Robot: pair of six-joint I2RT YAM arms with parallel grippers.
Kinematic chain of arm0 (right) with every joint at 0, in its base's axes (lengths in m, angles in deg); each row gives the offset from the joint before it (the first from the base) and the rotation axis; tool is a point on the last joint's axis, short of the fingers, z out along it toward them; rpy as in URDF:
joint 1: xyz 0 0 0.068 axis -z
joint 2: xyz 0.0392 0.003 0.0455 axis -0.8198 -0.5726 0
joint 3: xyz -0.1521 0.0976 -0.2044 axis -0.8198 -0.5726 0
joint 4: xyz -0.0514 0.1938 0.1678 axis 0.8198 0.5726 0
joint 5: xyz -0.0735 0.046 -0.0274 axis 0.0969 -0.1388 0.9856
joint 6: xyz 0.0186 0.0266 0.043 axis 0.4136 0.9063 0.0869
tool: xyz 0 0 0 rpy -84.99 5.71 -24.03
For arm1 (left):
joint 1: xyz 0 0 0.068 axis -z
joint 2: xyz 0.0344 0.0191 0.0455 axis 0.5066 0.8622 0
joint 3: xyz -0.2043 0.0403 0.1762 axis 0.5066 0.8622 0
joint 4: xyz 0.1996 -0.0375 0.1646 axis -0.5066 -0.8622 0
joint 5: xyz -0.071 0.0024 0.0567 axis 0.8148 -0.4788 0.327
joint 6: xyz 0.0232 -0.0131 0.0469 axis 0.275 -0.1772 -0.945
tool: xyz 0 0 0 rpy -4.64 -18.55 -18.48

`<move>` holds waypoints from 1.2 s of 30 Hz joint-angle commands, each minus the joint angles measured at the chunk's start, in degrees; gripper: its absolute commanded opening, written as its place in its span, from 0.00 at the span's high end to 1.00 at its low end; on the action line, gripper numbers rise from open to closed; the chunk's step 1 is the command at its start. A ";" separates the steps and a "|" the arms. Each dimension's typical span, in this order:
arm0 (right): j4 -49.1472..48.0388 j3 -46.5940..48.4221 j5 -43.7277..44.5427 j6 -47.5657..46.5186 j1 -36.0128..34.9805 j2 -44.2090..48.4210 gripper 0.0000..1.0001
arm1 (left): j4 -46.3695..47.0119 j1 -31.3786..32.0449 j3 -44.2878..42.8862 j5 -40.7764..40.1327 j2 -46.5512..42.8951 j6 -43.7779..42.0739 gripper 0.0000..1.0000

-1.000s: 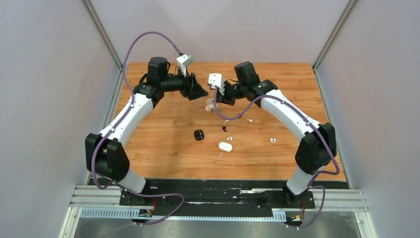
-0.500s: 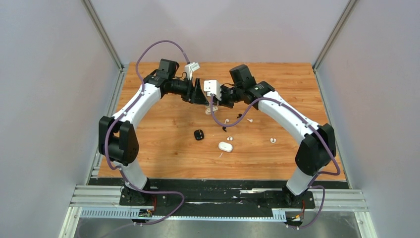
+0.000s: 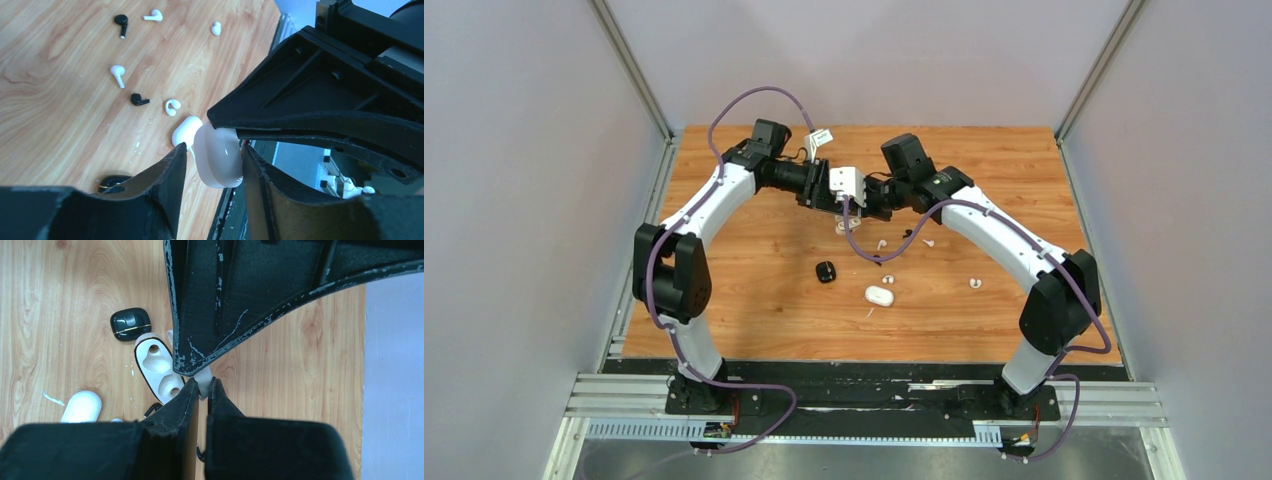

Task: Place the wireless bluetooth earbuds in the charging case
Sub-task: Adjust the charging case.

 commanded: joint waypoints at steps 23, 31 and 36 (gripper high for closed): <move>-3.51 1.71 1.49 0.00 -1.04 0.76 1.00 | -7.70 0.44 -6.96 4.86 5.02 -3.81 0.68; -4.72 1.43 2.05 1.61 -1.38 0.58 1.00 | -9.49 0.44 -8.02 6.39 6.09 -5.03 0.96; -5.23 1.20 2.61 4.00 -1.56 0.70 0.86 | -9.32 0.37 -7.87 5.90 5.60 -5.35 1.00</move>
